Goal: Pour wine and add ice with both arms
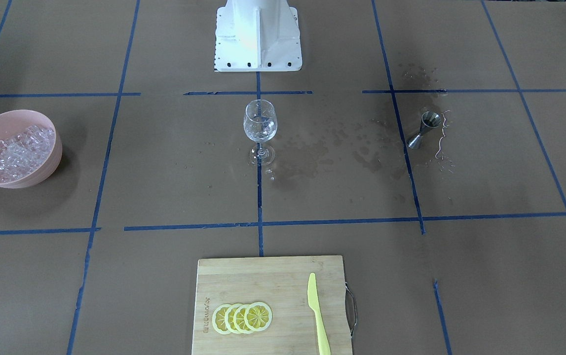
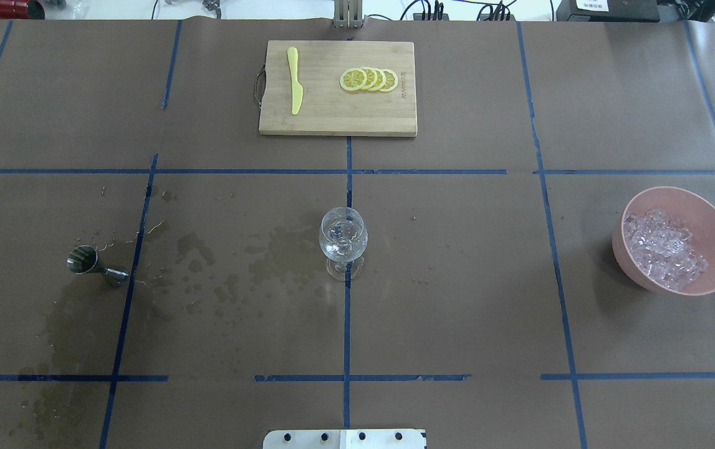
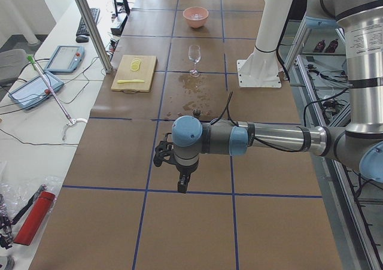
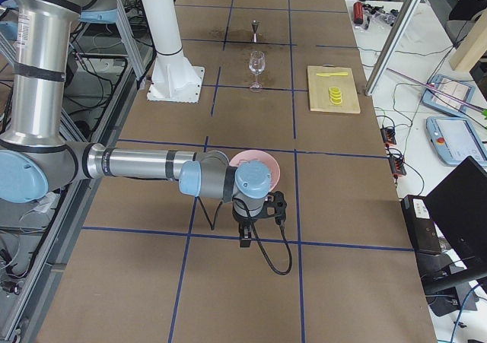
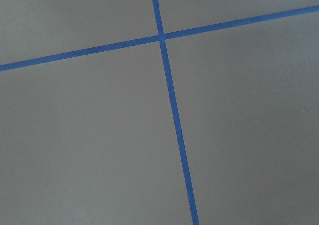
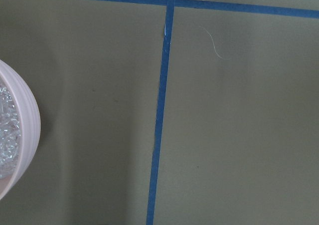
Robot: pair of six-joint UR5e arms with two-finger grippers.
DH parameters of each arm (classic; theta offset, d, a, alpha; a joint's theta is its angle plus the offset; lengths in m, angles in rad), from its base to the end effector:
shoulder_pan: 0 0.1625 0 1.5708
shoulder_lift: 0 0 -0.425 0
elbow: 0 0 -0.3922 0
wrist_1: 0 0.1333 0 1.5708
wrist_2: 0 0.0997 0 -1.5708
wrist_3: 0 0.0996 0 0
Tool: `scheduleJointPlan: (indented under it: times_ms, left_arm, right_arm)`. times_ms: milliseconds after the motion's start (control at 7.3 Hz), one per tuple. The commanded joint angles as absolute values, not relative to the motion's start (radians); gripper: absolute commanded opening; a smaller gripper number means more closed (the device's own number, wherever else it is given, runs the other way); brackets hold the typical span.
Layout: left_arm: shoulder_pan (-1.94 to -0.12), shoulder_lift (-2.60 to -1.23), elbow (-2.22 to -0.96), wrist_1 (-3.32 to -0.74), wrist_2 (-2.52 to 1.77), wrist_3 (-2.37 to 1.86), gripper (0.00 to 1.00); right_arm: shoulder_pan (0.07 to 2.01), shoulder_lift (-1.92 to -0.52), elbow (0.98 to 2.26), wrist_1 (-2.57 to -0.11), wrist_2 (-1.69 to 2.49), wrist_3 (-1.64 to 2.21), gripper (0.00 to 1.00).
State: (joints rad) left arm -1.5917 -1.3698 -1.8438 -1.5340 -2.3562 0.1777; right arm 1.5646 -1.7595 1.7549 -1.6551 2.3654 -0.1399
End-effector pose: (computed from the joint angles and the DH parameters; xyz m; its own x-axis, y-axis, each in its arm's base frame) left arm -0.0714 -0.4070 0.6176 0.7000 0.1866 -0.6893 -0.1045 0.9816 0.1596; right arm 0.0597 -0.4060 0.6601 0.6932 -0.0805 0.7162 0.1039 0.9945 0.0112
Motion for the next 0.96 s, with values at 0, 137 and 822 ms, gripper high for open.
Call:
scheduleJointPlan:
  times_ms: [0,137,822]
  left_arm:
    - [-1.591,-1.374,-1.85,-1.534,-2.35,0.178,1.0]
    - [-1.592,-1.374,-1.851,-1.535,-2.358,0.178,1.0]
    - [-1.592,-1.406,-1.815,-1.809,-2.359,0.169,1.0]
  right_arm:
    - [1.565,-1.759,1.755,-1.655,2.365,-0.137,1.0]
    - [1.565,-1.761,1.762,-1.655,2.365,-0.14,1.0]
    - [1.565,-1.7,1.841,-1.654,2.368,-0.124,1.0]
